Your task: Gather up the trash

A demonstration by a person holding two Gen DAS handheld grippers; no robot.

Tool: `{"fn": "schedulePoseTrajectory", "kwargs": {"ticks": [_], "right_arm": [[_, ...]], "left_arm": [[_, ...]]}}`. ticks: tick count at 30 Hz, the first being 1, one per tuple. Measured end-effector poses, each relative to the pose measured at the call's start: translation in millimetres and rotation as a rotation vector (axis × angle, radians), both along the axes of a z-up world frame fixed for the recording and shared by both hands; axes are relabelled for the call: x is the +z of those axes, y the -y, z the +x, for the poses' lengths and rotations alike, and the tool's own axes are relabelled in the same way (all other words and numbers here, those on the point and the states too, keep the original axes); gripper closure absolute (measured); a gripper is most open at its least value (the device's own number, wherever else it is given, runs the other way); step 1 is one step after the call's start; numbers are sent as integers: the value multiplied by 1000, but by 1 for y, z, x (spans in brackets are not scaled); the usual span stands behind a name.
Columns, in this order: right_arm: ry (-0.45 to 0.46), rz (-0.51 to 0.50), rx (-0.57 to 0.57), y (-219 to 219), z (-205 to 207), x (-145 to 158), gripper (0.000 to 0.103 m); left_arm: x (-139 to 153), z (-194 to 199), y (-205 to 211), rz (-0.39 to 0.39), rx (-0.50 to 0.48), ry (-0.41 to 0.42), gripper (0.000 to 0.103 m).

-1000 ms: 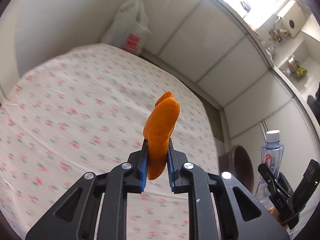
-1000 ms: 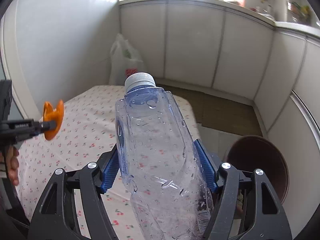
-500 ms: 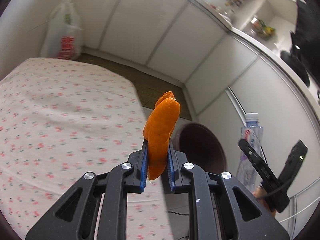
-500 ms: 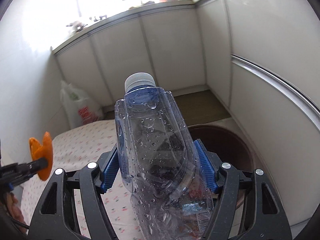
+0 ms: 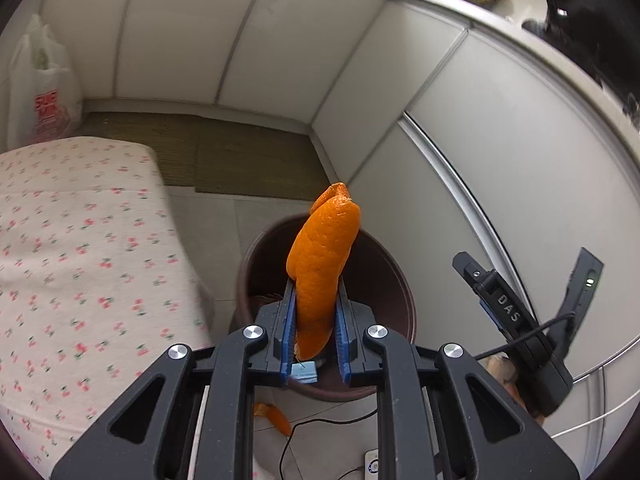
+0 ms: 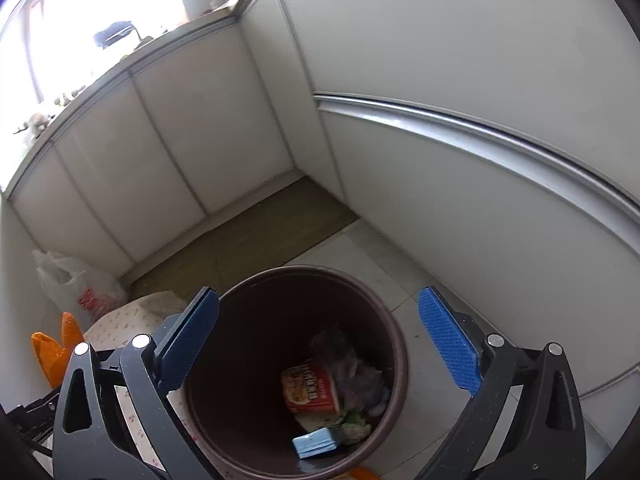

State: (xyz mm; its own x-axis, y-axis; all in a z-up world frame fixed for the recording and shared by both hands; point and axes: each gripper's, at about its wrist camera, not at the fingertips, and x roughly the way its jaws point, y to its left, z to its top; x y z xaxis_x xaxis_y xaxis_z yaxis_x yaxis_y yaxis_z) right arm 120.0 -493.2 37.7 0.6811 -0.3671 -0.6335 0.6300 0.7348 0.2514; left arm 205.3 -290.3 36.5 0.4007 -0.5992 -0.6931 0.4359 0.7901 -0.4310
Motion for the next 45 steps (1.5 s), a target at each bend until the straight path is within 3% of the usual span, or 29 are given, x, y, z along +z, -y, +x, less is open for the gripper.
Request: {"fn": "schedulePoseTrajectory", "kwargs": {"ticks": [5,7,12,17,21,24,27,29,31,35,38,45], "right_arm": [[-5,-43,-75,5,-7,5,7],[-9,-72,-98,5,-13,6,7],[-43,-104,-99,3,-13,5,7],[-72,-157,-49,-18,-9,15,7],[-57,-198,19,-58,-8,29,7],[-32,-267,45,-97,-11,41,7],[-35,-446,-35,-148,-27,49,7],[-1,-515,-13,-177,-38,52,7],[38,-517,45,-197,-48,52,7],[60,-414,135,-223,-71,35,7],[-1,-360,202,-236,-75,20,7],[-49,-460,313,-271,-74,3,7]], "left_arm": [[-5,15,40,43,-37,-21,80],[-5,19,48,65,-32,-8,59],[1,17,45,100,-12,48,50],[14,-2,11,166,90,167,31],[26,-31,-28,249,209,325,11],[35,-53,-66,300,331,439,7],[41,-69,-100,338,408,503,7],[41,-75,-123,316,408,489,7],[41,-84,-144,303,432,468,7],[26,-106,-185,265,452,407,7],[8,-119,-206,278,450,358,7],[-32,-130,-238,247,448,234,7]]}}
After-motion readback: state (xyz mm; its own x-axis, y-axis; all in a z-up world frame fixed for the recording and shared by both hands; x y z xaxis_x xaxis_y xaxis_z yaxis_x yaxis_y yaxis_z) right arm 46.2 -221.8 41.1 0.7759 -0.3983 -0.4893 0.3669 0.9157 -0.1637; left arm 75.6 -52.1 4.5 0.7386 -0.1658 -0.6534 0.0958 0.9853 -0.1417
